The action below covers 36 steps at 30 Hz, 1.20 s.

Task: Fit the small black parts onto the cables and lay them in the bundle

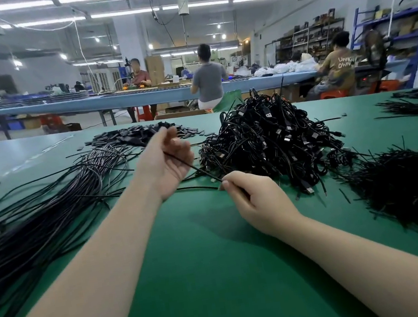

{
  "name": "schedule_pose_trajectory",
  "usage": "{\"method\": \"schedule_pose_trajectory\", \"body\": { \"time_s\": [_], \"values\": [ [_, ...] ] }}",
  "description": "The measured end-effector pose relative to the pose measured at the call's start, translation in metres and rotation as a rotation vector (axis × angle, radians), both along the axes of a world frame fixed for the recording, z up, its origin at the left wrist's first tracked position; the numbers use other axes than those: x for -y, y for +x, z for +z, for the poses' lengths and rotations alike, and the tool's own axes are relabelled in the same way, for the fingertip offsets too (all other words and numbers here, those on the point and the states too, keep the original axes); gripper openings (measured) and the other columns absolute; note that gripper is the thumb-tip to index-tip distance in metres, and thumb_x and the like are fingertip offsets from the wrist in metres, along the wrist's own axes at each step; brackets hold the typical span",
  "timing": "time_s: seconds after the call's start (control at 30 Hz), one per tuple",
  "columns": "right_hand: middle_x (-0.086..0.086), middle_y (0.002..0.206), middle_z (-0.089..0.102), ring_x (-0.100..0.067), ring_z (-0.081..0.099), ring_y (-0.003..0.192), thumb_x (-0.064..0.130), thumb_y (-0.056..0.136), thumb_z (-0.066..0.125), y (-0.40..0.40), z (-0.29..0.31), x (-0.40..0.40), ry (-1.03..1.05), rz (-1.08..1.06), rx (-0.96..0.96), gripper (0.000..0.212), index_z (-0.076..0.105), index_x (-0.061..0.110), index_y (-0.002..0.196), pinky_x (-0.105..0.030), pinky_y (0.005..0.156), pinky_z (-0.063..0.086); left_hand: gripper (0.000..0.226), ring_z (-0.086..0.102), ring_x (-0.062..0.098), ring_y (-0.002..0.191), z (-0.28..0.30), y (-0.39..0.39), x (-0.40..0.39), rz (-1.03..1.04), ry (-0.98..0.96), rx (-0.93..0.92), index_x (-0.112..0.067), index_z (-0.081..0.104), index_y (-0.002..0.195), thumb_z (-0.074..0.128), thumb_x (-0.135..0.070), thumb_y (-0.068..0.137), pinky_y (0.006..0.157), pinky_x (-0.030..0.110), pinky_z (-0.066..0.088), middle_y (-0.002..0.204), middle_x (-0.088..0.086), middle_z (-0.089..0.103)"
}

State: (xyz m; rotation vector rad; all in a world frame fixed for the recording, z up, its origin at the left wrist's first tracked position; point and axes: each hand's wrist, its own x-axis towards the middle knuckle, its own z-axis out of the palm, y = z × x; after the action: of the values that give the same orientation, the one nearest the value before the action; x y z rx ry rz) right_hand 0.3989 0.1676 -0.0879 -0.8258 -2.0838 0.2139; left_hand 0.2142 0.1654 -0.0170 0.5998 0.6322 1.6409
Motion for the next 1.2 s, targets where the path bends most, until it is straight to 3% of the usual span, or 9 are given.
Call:
{"method": "schedule_pose_trajectory", "body": {
  "time_s": [0.27,0.37,0.5,0.67,0.77,0.83,0.93,1.07,1.2],
  "values": [
    [0.014,0.045,0.044,-0.004,0.038,0.042,0.038,0.096,0.051,0.003,-0.005,-0.016,-0.257,-0.054,-0.089,0.027,0.068,0.022,0.084,-0.018,0.044,0.025,0.054,0.034,0.004,0.037,0.033,-0.008,0.019,-0.295,0.125,-0.17,-0.02,0.054,0.059,0.03,-0.045,0.1,0.04,0.017,0.025,0.047,-0.01,0.037],
    [0.013,0.046,0.045,-0.004,0.037,0.045,0.043,0.09,0.059,0.003,-0.004,-0.019,-0.244,-0.059,-0.19,0.033,0.061,0.02,0.067,-0.017,0.044,0.027,0.063,0.034,0.004,0.029,0.037,0.002,0.026,-0.626,-0.016,-0.804,-0.017,0.066,0.06,0.03,-0.054,0.097,0.036,0.013,0.026,0.046,-0.005,0.054],
    [0.007,0.051,0.043,-0.006,0.036,0.05,0.038,0.089,0.062,0.003,0.0,-0.012,-0.099,-0.052,-0.25,0.035,0.051,0.019,0.063,-0.025,0.05,0.032,0.081,0.066,0.014,0.063,0.022,0.025,0.022,-0.665,-0.415,-1.621,-0.012,0.068,0.107,0.012,-0.069,0.093,0.051,0.02,0.041,0.097,0.009,0.075],
    [0.014,0.063,0.054,-0.005,0.049,0.056,0.03,0.096,0.046,-0.004,0.004,0.008,0.089,0.074,-0.075,0.022,0.064,0.018,0.096,-0.028,0.053,0.04,0.068,0.062,0.02,0.106,0.018,0.013,0.005,0.064,-0.126,-1.226,-0.008,0.043,0.139,0.021,-0.058,0.099,0.094,0.034,0.047,0.13,0.008,0.06],
    [0.024,0.063,0.049,-0.002,0.046,0.056,0.026,0.098,0.048,-0.014,-0.002,0.01,0.009,0.144,0.119,0.019,0.065,0.022,0.105,-0.024,0.055,0.034,0.056,0.07,0.016,0.088,0.047,0.003,0.014,0.046,0.121,-0.444,-0.01,0.062,0.118,0.023,-0.048,0.103,0.077,0.027,0.054,0.1,0.004,0.074],
    [0.027,0.053,0.049,-0.001,0.043,0.047,0.024,0.098,0.049,-0.014,-0.005,0.004,-0.099,0.122,0.058,0.02,0.068,0.02,0.102,-0.017,0.049,0.028,0.05,0.065,0.01,0.065,0.066,-0.003,0.033,-0.102,0.228,-0.32,-0.018,0.072,0.089,0.031,-0.043,0.101,0.059,0.02,0.05,0.073,-0.004,0.07],
    [0.015,0.042,0.044,-0.006,0.036,0.039,0.031,0.098,0.049,-0.008,-0.003,-0.006,-0.219,-0.014,-0.107,0.026,0.069,0.018,0.088,-0.019,0.043,0.022,0.057,0.05,0.009,0.045,0.079,0.0,0.055,-0.415,0.161,-0.756,-0.017,0.073,0.067,0.037,-0.048,0.097,0.046,0.018,0.04,0.054,-0.005,0.058],
    [0.004,0.054,0.046,-0.009,0.039,0.052,0.033,0.097,0.049,-0.005,0.004,-0.003,-0.088,-0.155,-0.29,0.035,0.053,0.011,0.07,-0.036,0.052,0.034,0.067,0.066,0.016,0.067,0.061,0.031,0.055,-0.668,-0.226,-1.563,-0.006,0.069,0.104,0.024,-0.054,0.099,0.067,0.029,0.047,0.083,0.014,0.074],
    [0.011,0.064,0.053,-0.01,0.045,0.058,0.025,0.097,0.047,-0.008,0.008,0.011,0.077,-0.067,-0.24,0.024,0.062,0.011,0.085,-0.034,0.055,0.037,0.063,0.065,0.014,0.09,0.032,0.041,0.029,-0.234,-0.2,-1.481,-0.004,0.059,0.118,0.025,-0.054,0.099,0.087,0.03,0.048,0.108,0.012,0.071]
  ]
}}
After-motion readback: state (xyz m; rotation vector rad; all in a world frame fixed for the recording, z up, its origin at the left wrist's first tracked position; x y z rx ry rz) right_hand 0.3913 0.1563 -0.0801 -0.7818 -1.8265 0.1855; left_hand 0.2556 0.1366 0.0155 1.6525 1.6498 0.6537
